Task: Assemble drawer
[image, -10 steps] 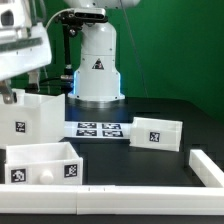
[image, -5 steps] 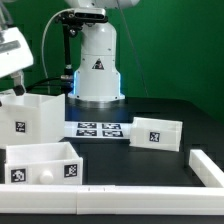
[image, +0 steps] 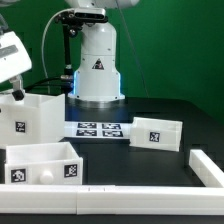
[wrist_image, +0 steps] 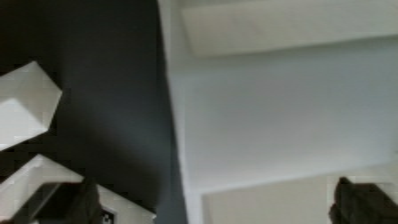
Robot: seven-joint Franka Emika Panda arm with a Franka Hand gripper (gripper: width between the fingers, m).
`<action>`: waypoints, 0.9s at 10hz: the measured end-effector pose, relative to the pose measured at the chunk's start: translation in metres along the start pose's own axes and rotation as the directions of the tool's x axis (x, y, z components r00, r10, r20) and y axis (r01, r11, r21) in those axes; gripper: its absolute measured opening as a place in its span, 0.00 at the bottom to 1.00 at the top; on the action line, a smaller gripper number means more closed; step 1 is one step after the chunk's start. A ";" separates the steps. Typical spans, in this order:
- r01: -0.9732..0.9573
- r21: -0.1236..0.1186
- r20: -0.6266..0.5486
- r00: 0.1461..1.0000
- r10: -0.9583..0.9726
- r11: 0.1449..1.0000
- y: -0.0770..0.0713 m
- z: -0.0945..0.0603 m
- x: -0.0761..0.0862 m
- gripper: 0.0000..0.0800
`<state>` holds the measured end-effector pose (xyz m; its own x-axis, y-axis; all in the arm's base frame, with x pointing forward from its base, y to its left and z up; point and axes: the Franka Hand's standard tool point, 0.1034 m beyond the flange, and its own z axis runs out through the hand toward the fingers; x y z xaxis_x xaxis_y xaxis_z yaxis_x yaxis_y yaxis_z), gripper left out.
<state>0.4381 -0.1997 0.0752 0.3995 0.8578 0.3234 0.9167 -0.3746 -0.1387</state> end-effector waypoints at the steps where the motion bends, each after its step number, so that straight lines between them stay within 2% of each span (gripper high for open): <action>1: -0.005 0.010 -0.001 1.000 0.005 1.000 -0.001 0.006 -0.003 0.81; 4: -0.015 0.032 -0.002 1.000 0.015 0.999 -0.002 0.020 -0.007 0.81; 9: -0.013 0.016 0.004 1.000 0.013 1.000 0.009 0.020 -0.007 0.81</action>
Offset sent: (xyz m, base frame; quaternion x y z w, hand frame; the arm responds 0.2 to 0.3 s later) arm 0.0124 0.0076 -0.0157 -0.0070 0.0205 0.0078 0.9997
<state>0.4438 -0.2025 0.0526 0.4117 0.8543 0.3174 0.9112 -0.3806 -0.1576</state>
